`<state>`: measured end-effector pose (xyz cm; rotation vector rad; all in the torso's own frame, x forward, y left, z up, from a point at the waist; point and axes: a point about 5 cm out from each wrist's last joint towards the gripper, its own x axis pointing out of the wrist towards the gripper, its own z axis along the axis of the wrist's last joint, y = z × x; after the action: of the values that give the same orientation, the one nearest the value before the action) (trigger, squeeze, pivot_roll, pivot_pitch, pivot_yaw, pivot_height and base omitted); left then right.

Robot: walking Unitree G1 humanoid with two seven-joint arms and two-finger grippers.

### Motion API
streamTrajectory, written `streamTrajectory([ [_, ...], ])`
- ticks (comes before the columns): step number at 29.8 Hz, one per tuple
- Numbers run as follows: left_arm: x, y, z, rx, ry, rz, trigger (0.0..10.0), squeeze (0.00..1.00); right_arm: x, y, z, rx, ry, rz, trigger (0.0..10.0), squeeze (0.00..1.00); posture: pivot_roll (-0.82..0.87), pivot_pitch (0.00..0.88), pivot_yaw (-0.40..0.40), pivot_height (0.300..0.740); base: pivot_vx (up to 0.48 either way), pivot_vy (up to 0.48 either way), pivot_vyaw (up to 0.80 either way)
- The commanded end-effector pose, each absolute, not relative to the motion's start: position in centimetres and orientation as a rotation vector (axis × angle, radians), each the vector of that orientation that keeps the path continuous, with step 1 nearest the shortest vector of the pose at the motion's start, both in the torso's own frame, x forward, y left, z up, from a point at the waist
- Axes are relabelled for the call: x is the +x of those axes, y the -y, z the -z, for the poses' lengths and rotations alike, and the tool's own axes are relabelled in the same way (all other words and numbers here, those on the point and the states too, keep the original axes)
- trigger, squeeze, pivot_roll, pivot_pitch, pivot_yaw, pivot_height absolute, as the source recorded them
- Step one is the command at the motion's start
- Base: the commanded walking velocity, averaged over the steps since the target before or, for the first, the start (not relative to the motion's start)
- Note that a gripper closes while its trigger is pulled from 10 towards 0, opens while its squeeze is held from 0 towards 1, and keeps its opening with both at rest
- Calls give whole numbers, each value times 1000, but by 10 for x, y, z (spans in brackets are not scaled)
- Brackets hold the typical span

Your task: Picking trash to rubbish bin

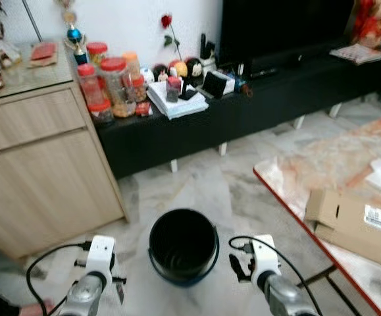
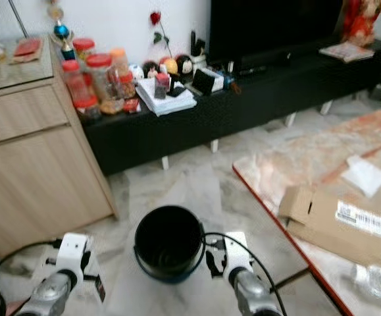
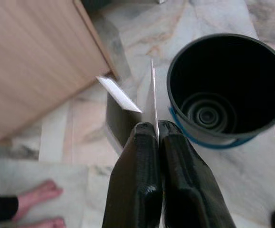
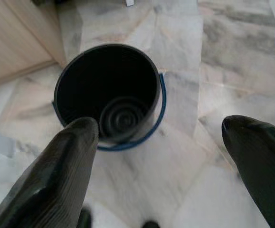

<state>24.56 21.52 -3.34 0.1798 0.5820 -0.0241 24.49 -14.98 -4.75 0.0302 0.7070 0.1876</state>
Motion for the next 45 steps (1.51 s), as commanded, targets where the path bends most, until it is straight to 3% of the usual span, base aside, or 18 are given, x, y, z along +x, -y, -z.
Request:
streamTrajectory([
  [1, 246, -222, 32, 195, -582, 15, 10000, 0, 245, 142, 48, 36, -707, -209, 10000, 0, -39, 13, 32, 740, 480, 0, -506],
  [5, 246, -221, 32, 193, -581, 20, 10000, 0, 245, 141, 48, 37, -707, -215, 10000, 0, -39, 13, 32, 740, 480, 0, 0],
  [21, 256, -219, 24, 202, -536, 47, 10000, 0, 243, 139, 49, 34, -707, -225, 10000, 0, -36, 0, 36, 740, 0, 0, 0],
  [35, 307, -199, -25, 223, -292, 99, 10000, 0, 254, 127, 39, -3, -658, -318, 10000, 0, -47, 0, 32, 740, 0, 0, 0],
  [45, 319, -175, -33, 145, -287, 208, 10000, 0, 272, 106, 21, 20, -569, -435, 10000, 0, -77, 45, 20, 740, 0, 0, 0],
])
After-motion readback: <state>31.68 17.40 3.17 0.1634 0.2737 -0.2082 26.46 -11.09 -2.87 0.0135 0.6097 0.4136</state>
